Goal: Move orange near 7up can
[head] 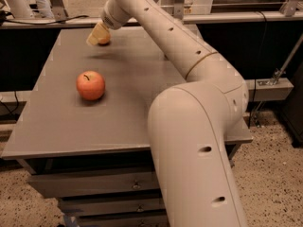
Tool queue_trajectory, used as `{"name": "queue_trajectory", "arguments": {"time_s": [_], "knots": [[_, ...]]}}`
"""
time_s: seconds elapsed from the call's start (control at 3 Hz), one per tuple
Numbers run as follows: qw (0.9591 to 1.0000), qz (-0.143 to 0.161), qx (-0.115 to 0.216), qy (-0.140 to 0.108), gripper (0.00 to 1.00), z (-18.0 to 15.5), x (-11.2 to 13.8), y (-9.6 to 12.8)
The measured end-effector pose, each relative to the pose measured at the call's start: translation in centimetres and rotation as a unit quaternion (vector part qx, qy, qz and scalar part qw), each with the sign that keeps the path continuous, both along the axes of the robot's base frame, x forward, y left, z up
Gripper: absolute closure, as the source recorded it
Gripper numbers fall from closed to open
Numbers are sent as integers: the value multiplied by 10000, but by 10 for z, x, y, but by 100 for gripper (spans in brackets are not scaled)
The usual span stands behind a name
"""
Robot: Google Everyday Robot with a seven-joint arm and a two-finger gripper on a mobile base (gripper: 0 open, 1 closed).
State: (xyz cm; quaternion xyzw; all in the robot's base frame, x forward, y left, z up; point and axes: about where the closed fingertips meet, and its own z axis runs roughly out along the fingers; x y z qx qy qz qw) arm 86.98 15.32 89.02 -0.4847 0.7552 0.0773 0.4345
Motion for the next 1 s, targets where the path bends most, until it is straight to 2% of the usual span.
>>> {"name": "queue_trajectory", "arguments": {"time_s": [0.67,1.0], "knots": [[9980,136,322,519,0,-31,-4,32],[9974,139,380,605,16,-35,-3,36]]}}
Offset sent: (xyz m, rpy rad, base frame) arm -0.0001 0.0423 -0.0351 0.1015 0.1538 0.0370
